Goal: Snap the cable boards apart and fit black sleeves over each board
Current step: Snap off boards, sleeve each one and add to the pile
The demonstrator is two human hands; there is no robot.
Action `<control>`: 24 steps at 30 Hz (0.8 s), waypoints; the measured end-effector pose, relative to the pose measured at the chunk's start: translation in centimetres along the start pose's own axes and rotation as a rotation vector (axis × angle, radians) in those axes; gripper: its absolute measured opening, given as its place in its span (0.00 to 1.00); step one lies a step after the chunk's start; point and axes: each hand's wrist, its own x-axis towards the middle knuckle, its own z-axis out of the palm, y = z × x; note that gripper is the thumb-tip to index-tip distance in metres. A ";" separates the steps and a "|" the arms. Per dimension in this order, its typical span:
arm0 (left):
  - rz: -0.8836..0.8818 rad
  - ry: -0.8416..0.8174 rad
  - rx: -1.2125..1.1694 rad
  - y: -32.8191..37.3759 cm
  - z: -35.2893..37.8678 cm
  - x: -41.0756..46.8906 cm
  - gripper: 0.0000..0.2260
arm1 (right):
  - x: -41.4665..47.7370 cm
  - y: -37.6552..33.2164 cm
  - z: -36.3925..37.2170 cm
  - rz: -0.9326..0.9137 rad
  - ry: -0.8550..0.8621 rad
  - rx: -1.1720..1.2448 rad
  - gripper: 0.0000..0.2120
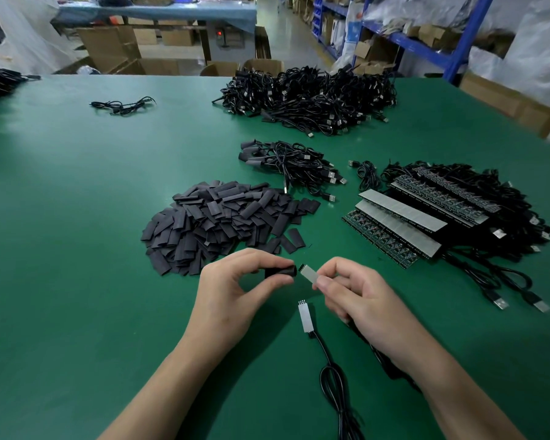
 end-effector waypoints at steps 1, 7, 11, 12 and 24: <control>0.003 -0.004 -0.001 0.0 0.0 0.0 0.07 | 0.0 0.0 0.0 0.004 0.007 -0.015 0.09; 0.033 -0.017 0.034 -0.2 0.1 -0.1 0.07 | 0.0 0.0 0.0 -0.005 0.029 -0.066 0.11; 0.057 -0.037 0.137 -0.4 0.2 -0.3 0.07 | -0.2 0.0 -0.2 0.006 0.030 -0.135 0.09; 0.067 -0.043 0.158 -0.4 0.2 -0.4 0.07 | -0.2 0.0 -0.2 0.011 0.035 -0.155 0.09; 0.128 -0.139 0.274 -0.6 0.0 -0.2 0.06 | -0.3 -0.1 -0.2 0.043 0.018 -0.295 0.10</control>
